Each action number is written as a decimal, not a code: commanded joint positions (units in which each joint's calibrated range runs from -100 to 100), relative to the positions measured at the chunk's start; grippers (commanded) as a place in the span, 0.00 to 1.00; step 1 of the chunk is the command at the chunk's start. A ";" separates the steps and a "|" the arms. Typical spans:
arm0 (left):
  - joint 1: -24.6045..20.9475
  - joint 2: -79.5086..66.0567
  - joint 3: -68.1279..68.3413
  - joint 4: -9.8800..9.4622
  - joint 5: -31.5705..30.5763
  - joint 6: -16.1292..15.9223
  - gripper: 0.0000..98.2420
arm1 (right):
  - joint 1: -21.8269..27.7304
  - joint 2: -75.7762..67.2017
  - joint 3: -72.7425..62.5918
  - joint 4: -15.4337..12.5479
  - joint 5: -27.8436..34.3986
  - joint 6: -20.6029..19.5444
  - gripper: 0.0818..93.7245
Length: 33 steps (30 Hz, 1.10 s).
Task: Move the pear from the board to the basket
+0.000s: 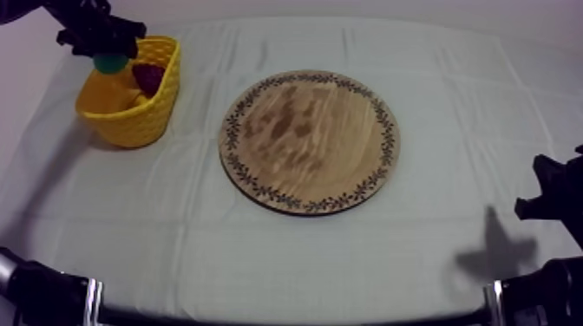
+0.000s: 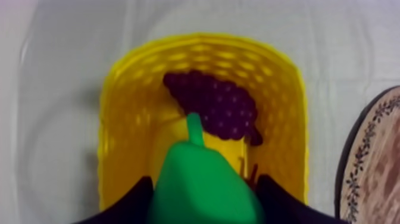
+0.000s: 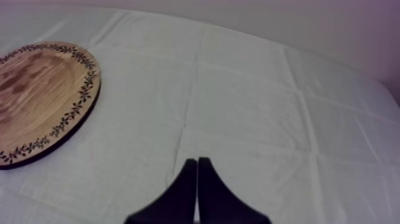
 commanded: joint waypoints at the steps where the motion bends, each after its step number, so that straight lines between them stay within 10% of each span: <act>1: -0.19 1.68 -0.41 0.09 0.25 0.11 0.44 | -0.03 0.01 0.05 0.00 -0.04 0.00 0.00; 19: -1.61 6.66 -3.25 0.40 0.25 -0.31 0.53 | -0.03 0.01 0.05 0.00 -0.04 0.01 0.00; 33: -1.78 5.22 -3.44 -0.43 0.20 1.61 0.96 | -0.03 0.01 0.05 0.00 -0.04 0.01 0.00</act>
